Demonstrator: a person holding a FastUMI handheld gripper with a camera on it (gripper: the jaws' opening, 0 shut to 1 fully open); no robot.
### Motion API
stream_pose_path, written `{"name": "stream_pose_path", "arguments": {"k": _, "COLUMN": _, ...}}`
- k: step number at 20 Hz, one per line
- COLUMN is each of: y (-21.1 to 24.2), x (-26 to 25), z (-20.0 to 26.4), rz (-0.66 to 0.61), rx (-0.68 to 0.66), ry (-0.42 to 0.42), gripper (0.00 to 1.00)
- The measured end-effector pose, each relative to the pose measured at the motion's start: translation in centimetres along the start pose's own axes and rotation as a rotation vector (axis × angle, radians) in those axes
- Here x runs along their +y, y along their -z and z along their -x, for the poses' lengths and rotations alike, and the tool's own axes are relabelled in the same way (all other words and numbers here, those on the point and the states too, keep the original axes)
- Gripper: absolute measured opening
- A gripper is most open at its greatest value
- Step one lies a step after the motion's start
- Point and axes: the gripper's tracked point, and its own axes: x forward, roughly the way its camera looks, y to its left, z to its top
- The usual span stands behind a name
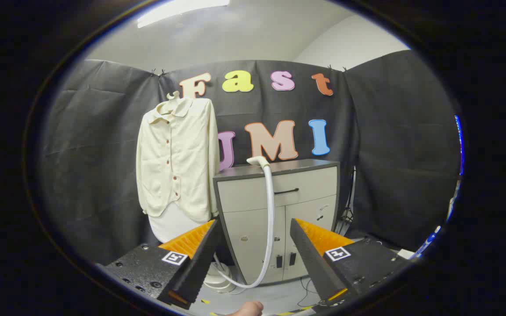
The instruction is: Iron the clothes twice with a garment steamer, once on the left side and once on the right side.
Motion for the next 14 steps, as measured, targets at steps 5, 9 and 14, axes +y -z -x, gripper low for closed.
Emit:
{"name": "stream_pose_path", "arguments": {"k": 5, "y": -0.2, "x": 1.3, "z": 0.1, "rz": 0.013, "rx": 0.002, "ry": -0.033, "gripper": 0.98}}
{"name": "stream_pose_path", "arguments": {"k": 9, "y": 0.4, "x": 1.3, "z": 0.0, "rz": 0.027, "rx": 0.001, "ry": -0.03, "gripper": 0.98}}
{"name": "stream_pose_path", "arguments": {"k": 14, "y": 2.4, "x": 1.9, "z": -1.7, "rz": 0.049, "rx": 0.032, "ry": -0.033, "gripper": 0.98}}
